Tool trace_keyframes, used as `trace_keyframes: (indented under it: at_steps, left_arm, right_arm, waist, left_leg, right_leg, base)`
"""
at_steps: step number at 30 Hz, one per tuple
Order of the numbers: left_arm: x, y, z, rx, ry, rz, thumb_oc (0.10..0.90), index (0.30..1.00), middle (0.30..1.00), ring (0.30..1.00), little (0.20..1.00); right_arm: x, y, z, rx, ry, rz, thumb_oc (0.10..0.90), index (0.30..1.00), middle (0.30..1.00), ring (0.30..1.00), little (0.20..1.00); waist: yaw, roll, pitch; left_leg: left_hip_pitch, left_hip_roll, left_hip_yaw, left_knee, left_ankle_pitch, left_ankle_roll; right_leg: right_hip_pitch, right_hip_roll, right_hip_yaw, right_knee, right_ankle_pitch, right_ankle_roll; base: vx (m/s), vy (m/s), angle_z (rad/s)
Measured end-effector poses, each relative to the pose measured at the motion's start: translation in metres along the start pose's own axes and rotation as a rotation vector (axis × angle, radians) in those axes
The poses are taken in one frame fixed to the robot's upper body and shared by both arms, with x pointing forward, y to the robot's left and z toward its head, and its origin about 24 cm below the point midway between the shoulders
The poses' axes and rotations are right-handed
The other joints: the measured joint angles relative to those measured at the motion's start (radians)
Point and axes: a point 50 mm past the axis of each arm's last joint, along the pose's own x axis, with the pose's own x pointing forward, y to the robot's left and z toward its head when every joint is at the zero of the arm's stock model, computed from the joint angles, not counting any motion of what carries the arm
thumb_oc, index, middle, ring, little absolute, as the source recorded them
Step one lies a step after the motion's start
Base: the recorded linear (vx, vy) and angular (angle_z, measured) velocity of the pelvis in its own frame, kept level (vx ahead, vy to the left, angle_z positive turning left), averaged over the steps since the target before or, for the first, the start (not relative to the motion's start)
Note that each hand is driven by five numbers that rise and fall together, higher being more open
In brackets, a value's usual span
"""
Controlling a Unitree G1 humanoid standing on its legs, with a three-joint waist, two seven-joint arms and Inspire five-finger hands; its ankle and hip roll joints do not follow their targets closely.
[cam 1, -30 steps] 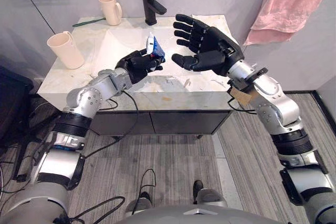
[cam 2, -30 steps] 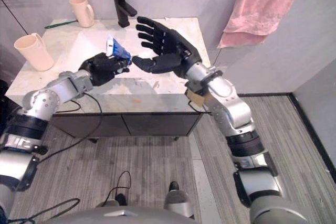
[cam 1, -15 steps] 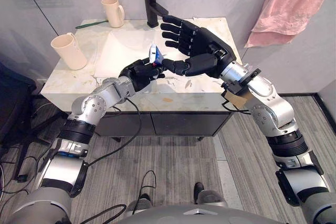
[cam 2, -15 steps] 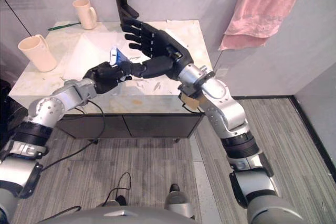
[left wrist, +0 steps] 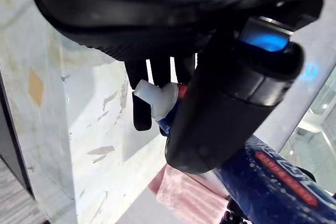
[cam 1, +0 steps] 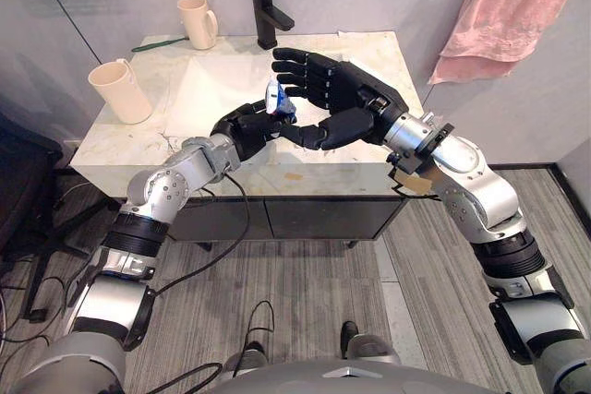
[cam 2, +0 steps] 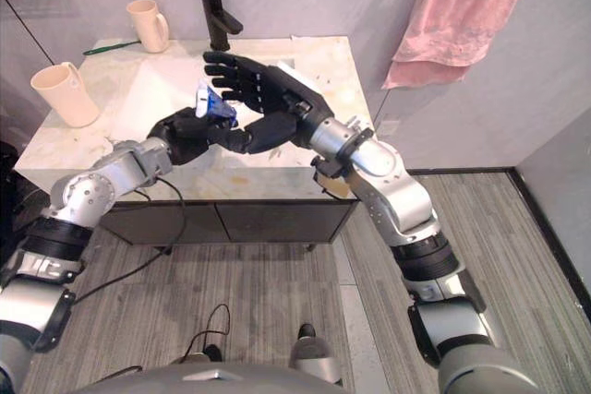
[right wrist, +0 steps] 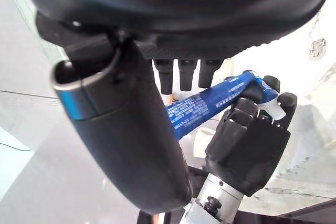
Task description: Organize the bathroom.
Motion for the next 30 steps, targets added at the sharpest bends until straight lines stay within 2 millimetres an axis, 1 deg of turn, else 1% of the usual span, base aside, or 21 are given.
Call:
trace_keyframes:
  at_steps: [5, 12, 14, 16, 17, 18, 19, 22, 23, 25, 30]
  left_arm:
    - [-0.003, 0.007, -0.01, -0.016, 0.024, 0.022, 0.4, 0.3, 0.3, 0.3, 0.3]
    - [-0.003, 0.007, -0.012, -0.02, 0.029, 0.025, 0.4, 0.3, 0.3, 0.3, 0.3]
    - [-0.003, 0.008, -0.013, -0.021, 0.03, 0.026, 0.4, 0.3, 0.3, 0.3, 0.3]
    - [-0.003, 0.004, -0.013, -0.019, 0.024, 0.011, 0.4, 0.3, 0.3, 0.3, 0.3]
    - [-0.003, 0.004, -0.013, -0.019, 0.024, 0.011, 0.4, 0.3, 0.3, 0.3, 0.3]
    - [-0.003, 0.001, -0.012, -0.023, 0.021, -0.001, 0.4, 0.3, 0.3, 0.3, 0.3]
    - [-0.003, 0.001, -0.012, -0.023, 0.021, -0.001, 0.4, 0.3, 0.3, 0.3, 0.3]
    - [-0.005, -0.017, -0.009, -0.034, -0.004, -0.071, 0.4, 0.3, 0.3, 0.3, 0.3]
    - [-0.005, -0.017, -0.009, -0.034, -0.004, -0.071, 0.4, 0.3, 0.3, 0.3, 0.3]
    - [-0.009, -0.023, -0.015, -0.065, 0.0, -0.101, 0.4, 0.3, 0.3, 0.3, 0.3]
    - [-0.009, -0.022, -0.021, -0.086, 0.013, -0.077, 0.4, 0.3, 0.3, 0.3, 0.3]
  right_arm:
    - [0.002, 0.004, -0.004, 0.006, 0.024, 0.019, 0.8, 0.9, 0.9, 0.9, 0.9]
    - [0.002, 0.005, -0.006, -0.029, 0.042, 0.015, 0.8, 0.9, 0.9, 0.9, 0.9]
    - [0.003, 0.006, -0.007, -0.046, 0.049, 0.013, 0.8, 0.9, 0.9, 0.9, 0.9]
    - [0.002, 0.005, -0.008, -0.081, 0.058, -0.004, 0.8, 0.9, 0.9, 0.9, 0.9]
    - [0.002, 0.005, -0.008, -0.081, 0.058, -0.004, 0.8, 0.9, 0.9, 0.9, 0.9]
    - [0.003, 0.004, -0.007, -0.134, 0.056, -0.026, 0.8, 0.9, 0.9, 0.9, 0.9]
    - [0.003, 0.004, -0.007, -0.134, 0.056, -0.026, 0.8, 0.9, 0.9, 0.9, 0.9]
    - [0.001, 0.0, -0.007, -0.282, 0.073, -0.105, 0.8, 0.9, 0.9, 0.9, 0.9]
    - [0.001, 0.0, -0.007, -0.282, 0.073, -0.105, 0.8, 0.9, 0.9, 0.9, 0.9]
    - [-0.003, -0.005, -0.009, -0.36, 0.094, -0.164, 0.8, 0.9, 0.9, 0.9, 0.9]
    - [-0.002, -0.003, -0.011, -0.362, 0.098, -0.176, 0.8, 0.9, 0.9, 0.9, 0.9]
  waist:
    - [0.005, 0.0, 0.0]
    - [0.011, 0.001, 0.0]
    - [0.012, 0.004, -0.007]
    - [0.012, 0.011, -0.028]
    - [0.012, 0.011, -0.028]
    - [0.012, 0.016, -0.033]
    - [0.012, 0.016, -0.033]
    - [0.011, 0.019, -0.035]
    - [0.011, 0.019, -0.035]
    - [0.008, 0.028, -0.04]
    - [-0.003, 0.039, -0.047]
  left_leg:
    - [0.014, 0.0, 0.0, -0.001, 0.0, 0.0]
    - [0.015, 0.0, 0.0, -0.001, 0.0, 0.0]
    - [0.015, 0.0, 0.0, -0.003, 0.0, 0.0]
    - [0.016, -0.001, 0.0, -0.009, 0.0, 0.0]
    - [0.016, -0.001, 0.0, -0.009, 0.0, 0.0]
    - [0.017, -0.002, 0.0, -0.012, 0.001, 0.001]
    - [0.017, -0.002, 0.0, -0.012, 0.001, 0.001]
    - [0.017, -0.003, -0.001, -0.014, 0.002, 0.001]
    - [0.017, -0.003, -0.001, -0.014, 0.002, 0.001]
    - [0.018, -0.004, -0.001, -0.015, 0.002, 0.001]
    - [0.018, -0.003, -0.001, -0.016, 0.004, 0.002]
  right_leg:
    - [0.012, 0.001, 0.002, -0.002, 0.0, 0.0]
    - [0.015, 0.001, 0.003, -0.002, 0.0, 0.001]
    - [0.016, 0.001, 0.003, -0.003, 0.001, 0.001]
    - [0.016, 0.001, 0.001, -0.007, 0.001, 0.001]
    - [0.016, 0.001, 0.001, -0.007, 0.001, 0.001]
    - [0.016, 0.001, 0.001, -0.007, 0.001, 0.001]
    - [0.016, 0.001, 0.001, -0.007, 0.001, 0.001]
    - [0.016, 0.0, 0.0, -0.007, 0.0, 0.001]
    - [0.016, 0.0, 0.0, -0.007, 0.0, 0.001]
    - [0.016, -0.001, 0.0, -0.007, 0.0, 0.001]
    - [0.016, 0.0, 0.0, -0.007, 0.0, 0.001]
  base:
    - [0.0, 0.0, 0.0]
    - [0.0, 0.0, 0.0]
    - [0.0, 0.0, 0.0]
    - [0.0, 0.0, 0.0]
    - [0.0, 0.0, 0.0]
    - [0.0, 0.0, 0.0]
    - [0.0, 0.0, 0.0]
    - [0.0, 0.0, 0.0]
    - [0.0, 0.0, 0.0]
    - [0.01, 0.034, 0.0]
    - [0.0, 0.008, 0.0]
